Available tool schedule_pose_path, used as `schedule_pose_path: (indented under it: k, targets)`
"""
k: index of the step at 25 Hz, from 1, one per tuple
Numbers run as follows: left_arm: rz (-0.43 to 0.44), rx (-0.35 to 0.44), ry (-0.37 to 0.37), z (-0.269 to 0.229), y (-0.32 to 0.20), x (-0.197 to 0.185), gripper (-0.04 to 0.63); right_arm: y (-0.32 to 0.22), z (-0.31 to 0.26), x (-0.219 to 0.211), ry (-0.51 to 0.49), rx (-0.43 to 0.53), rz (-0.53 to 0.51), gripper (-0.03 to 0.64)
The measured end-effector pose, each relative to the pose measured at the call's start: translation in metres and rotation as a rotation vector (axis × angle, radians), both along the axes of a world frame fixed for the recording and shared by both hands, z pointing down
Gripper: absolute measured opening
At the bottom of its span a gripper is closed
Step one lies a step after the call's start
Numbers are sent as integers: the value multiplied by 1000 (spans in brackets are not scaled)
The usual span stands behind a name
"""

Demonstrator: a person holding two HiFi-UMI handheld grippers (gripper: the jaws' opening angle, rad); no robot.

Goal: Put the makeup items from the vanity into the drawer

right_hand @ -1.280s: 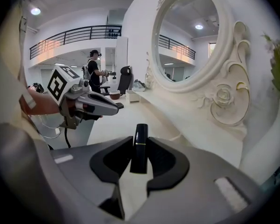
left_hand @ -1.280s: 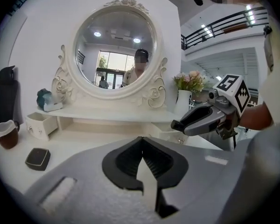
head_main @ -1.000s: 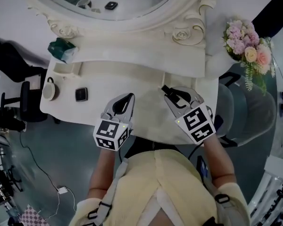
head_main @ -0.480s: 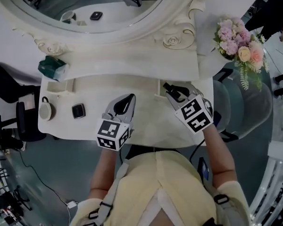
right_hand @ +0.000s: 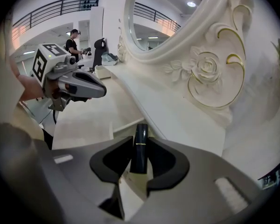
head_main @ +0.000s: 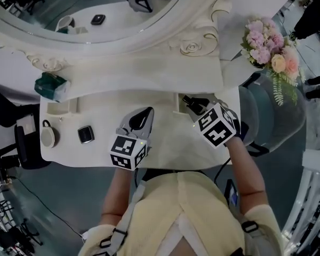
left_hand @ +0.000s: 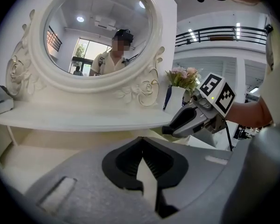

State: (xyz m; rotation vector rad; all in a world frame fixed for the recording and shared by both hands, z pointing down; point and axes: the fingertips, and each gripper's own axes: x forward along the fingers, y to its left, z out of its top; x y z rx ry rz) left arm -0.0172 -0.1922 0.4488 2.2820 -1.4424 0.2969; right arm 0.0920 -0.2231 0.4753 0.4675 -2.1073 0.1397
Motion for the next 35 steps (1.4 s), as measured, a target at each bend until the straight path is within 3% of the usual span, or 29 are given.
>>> schedule_pose_path:
  k: [5,17,35]
  targets:
    - [20,-20,15,8,-6,3,2,-5,10,3,65,-79,69,109]
    - [58,-38,57,16,-18,11,2,-12,22,8,66,-229,202,110]
    - [80,-37,76,17,-21,8,2,-11,18,2,21,-224,233,123]
